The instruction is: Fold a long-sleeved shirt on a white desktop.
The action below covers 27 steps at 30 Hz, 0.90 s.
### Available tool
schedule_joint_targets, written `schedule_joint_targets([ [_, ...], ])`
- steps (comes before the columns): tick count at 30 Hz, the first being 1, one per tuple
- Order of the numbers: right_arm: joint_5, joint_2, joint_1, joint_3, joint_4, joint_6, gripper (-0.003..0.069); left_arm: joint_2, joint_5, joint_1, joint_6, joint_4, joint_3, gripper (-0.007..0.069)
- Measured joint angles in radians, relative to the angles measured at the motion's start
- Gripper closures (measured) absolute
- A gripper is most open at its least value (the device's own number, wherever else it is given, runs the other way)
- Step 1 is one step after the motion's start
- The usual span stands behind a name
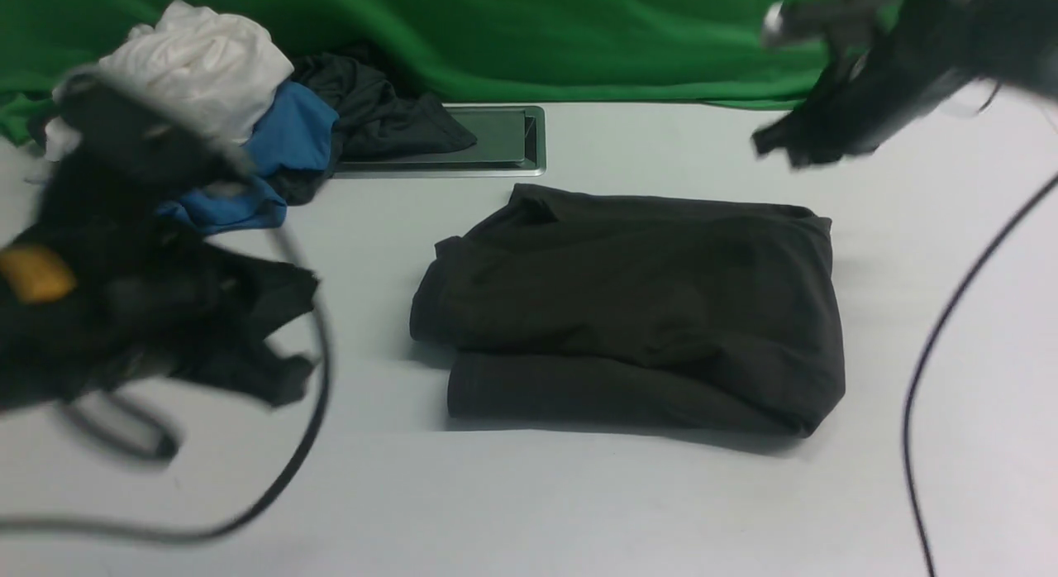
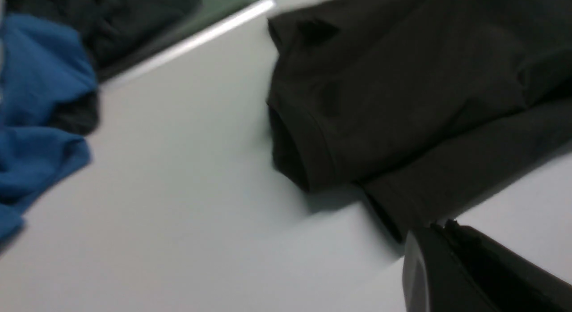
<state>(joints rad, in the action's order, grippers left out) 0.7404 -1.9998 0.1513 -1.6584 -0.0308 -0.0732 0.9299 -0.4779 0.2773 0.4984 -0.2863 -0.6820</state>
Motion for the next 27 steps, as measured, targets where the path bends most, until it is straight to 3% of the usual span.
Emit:
schedule_joint_targets([
  [9,-0.035,0.270,0.053,0.388,-0.056,0.032,0.0555,-0.253,0.066,0.000,-0.003,-0.012,0.211,0.0606],
  [17,-0.228,0.249,0.277,0.507,-0.178,-0.015,0.0613,-0.423,0.135,0.000,-0.002,-0.079,0.252,0.0606],
  [21,-0.264,0.194,0.286,0.507,-0.166,-0.010,0.0626,-0.426,0.134,0.000,0.001,-0.079,0.254,0.0606],
  [27,-0.118,0.106,0.241,0.509,-0.143,-0.008,0.0626,-0.426,0.134,0.000,0.001,-0.063,0.254,0.0606],
])
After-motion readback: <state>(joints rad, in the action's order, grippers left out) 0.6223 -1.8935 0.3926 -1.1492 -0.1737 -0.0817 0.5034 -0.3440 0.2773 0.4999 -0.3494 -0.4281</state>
